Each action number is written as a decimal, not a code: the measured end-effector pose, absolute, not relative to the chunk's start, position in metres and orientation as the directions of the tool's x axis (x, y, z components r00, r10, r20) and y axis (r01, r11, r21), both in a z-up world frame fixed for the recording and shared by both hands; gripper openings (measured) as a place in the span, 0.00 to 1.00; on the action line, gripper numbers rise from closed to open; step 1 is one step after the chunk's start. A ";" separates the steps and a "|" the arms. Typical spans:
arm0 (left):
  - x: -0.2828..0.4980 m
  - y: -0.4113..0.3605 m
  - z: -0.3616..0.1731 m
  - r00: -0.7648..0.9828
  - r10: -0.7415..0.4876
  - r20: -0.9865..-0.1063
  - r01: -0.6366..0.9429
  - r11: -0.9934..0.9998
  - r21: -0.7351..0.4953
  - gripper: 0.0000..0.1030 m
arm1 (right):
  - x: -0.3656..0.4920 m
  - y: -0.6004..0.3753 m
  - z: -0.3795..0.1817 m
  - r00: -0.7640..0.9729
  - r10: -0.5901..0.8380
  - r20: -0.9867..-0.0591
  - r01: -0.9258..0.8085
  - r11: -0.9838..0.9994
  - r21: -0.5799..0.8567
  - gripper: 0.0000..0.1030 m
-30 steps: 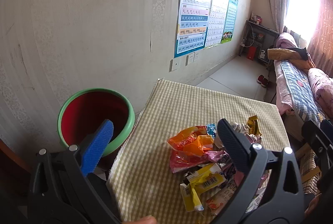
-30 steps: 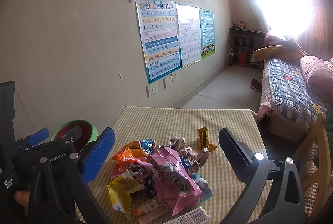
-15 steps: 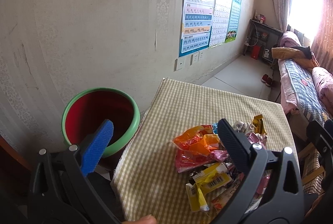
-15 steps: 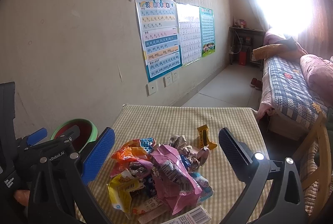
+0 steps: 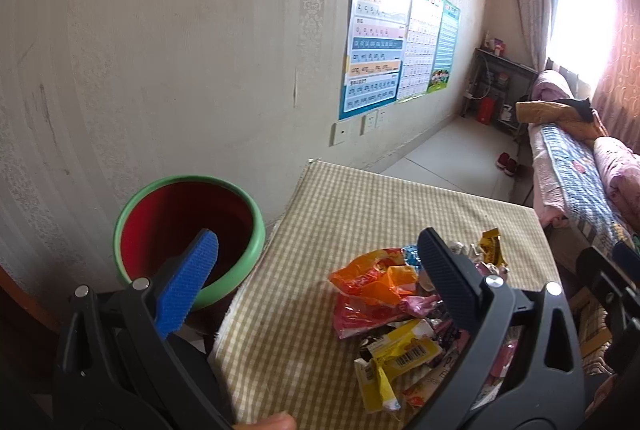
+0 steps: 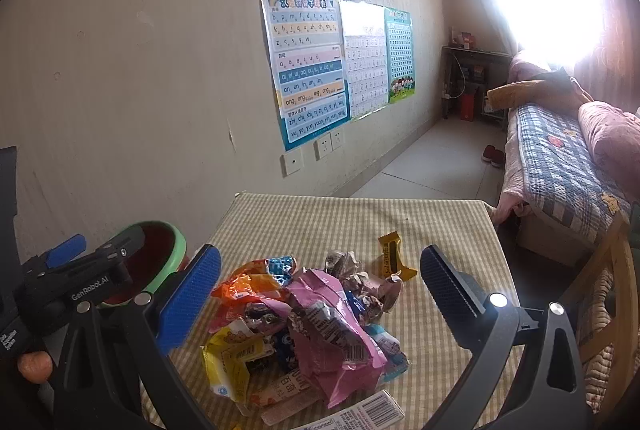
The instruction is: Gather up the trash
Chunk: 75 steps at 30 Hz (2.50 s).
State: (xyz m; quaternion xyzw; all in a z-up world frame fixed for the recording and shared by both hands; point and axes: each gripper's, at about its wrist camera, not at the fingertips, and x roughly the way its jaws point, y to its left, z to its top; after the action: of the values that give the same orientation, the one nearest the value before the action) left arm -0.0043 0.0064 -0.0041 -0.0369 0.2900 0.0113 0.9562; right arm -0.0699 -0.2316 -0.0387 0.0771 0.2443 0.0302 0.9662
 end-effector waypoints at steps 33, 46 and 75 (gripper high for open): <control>0.009 -0.038 -0.124 0.427 -0.195 -0.883 0.246 0.965 -0.094 0.27 | -0.015 -0.268 -0.160 0.574 0.324 -0.752 -0.081 0.937 0.341 0.38; 0.005 -0.014 -0.067 0.578 -0.237 -0.781 0.203 0.969 -0.144 0.22 | -0.043 -0.256 -0.089 0.697 0.367 -0.616 -0.152 0.915 0.373 0.20; 0.079 0.213 -0.070 0.604 0.195 -0.773 -0.280 0.960 0.023 0.23 | 0.107 -0.019 -0.078 0.509 0.591 -0.626 -0.392 0.806 0.443 0.20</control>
State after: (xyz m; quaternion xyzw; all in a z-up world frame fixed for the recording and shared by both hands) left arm 0.0794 0.2134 -0.0697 -0.0502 0.4249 0.1329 0.8940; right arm 0.1071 -0.0195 -0.0784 0.1232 0.4049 0.2857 0.8598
